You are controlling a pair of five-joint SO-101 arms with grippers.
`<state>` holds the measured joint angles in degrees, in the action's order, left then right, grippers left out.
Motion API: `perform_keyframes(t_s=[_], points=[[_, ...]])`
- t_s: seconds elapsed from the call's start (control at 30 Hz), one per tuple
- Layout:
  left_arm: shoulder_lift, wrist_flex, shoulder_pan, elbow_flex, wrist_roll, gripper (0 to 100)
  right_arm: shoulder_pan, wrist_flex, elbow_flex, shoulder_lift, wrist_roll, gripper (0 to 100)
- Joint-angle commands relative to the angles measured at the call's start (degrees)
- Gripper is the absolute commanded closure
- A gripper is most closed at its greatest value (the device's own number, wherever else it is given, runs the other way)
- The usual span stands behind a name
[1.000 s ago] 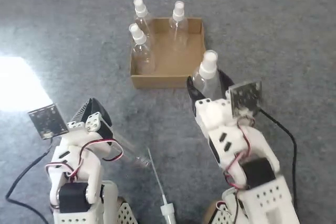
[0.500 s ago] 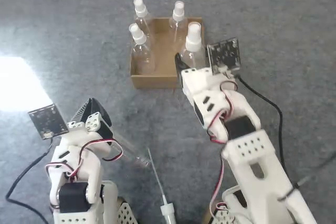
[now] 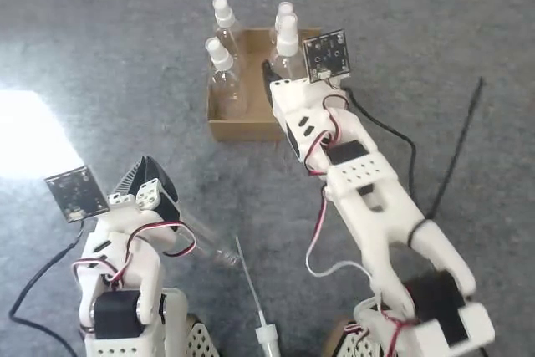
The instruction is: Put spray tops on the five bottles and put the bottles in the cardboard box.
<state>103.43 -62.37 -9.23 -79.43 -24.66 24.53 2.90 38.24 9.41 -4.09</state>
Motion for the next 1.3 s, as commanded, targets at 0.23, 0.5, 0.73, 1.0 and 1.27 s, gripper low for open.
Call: perform_keyframes(t_s=[0.23,0.5,0.73,1.0,1.27], points=[[1.1,0.2,0.1,0.6,0.4,99,-0.7,14.5,-5.8,-12.4,-0.1,93.0],[1.1,0.2,0.1,0.6,0.4,99,-0.7,19.4,-10.2,-21.6,0.0,93.0],[1.1,0.2,0.1,0.6,0.4,99,-0.7,18.8,-12.7,-25.2,0.0,93.0],[1.1,0.2,0.1,0.6,0.4,99,-0.4,17.2,-12.7,-25.5,0.1,92.8],[1.1,0.2,0.1,0.6,0.4,99,-0.3,9.8,-16.0,-25.5,0.0,92.4]])
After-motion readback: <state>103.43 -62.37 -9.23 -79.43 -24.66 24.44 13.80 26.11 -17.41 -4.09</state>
